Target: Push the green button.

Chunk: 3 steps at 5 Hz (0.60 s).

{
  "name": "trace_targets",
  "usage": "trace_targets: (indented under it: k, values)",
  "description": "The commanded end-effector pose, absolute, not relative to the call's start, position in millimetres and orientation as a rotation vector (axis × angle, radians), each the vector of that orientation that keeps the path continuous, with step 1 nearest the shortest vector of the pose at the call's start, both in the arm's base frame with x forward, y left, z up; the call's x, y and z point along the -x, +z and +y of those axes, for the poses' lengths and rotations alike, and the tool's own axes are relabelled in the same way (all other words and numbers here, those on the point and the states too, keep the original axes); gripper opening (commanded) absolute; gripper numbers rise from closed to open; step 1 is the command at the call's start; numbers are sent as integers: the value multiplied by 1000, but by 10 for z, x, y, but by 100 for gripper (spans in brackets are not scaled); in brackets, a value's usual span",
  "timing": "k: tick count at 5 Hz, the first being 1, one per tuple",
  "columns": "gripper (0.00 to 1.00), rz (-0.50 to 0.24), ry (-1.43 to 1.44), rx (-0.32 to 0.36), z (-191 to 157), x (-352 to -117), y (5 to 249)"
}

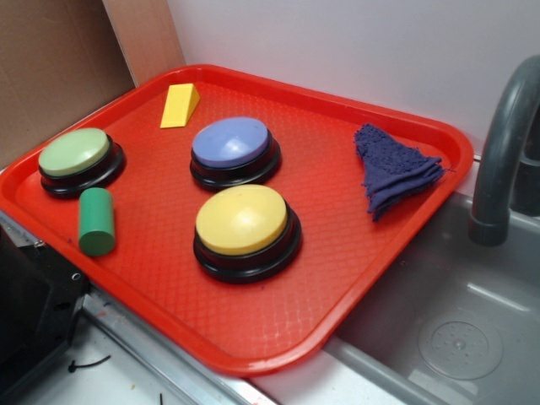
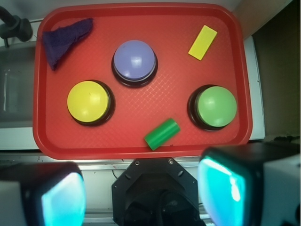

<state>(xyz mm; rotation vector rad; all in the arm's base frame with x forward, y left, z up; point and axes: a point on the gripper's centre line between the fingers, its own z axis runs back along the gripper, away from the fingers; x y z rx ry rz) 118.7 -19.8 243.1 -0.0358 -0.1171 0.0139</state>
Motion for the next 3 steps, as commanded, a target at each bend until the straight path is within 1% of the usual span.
trace_targets:
  k: [1, 2, 3]
  values:
    - [100, -117, 14, 36, -198, -1187, 2431]
    - [100, -56, 212, 84, 303, -1194, 2020]
    - [100, -56, 461, 25, 744, -1176, 1705]
